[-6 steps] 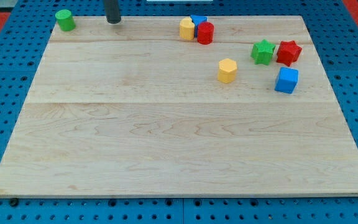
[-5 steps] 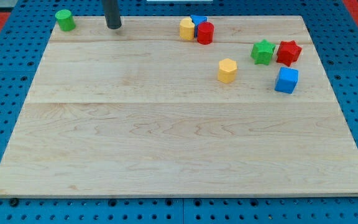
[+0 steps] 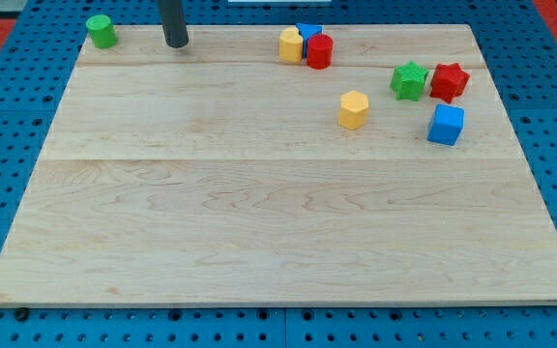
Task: Push the yellow heart and blue triangle towards the top right side of the board
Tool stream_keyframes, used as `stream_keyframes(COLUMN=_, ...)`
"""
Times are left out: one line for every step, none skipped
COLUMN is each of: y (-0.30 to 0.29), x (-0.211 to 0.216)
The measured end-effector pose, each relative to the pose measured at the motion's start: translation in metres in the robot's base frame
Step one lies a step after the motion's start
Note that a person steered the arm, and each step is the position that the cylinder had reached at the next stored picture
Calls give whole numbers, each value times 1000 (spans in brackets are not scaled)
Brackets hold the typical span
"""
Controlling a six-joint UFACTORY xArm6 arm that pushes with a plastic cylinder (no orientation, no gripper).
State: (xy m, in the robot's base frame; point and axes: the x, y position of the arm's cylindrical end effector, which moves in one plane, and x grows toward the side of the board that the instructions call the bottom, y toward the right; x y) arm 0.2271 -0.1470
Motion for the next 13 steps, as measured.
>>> stream_keyframes(y=0, x=0)
stream_keyframes(y=0, x=2)
stream_keyframes(y=0, x=2)
stream_keyframes(y=9, x=9)
stream_keyframes(y=76, x=22)
stream_keyframes(y=123, x=28)
stream_keyframes(y=140, x=40)
stream_keyframes(y=139, x=40)
stream_keyframes(y=140, x=28)
stream_keyframes(y=142, x=13)
stream_keyframes(y=168, x=0)
stream_keyframes(y=194, x=-8)
stream_keyframes(y=200, x=-8)
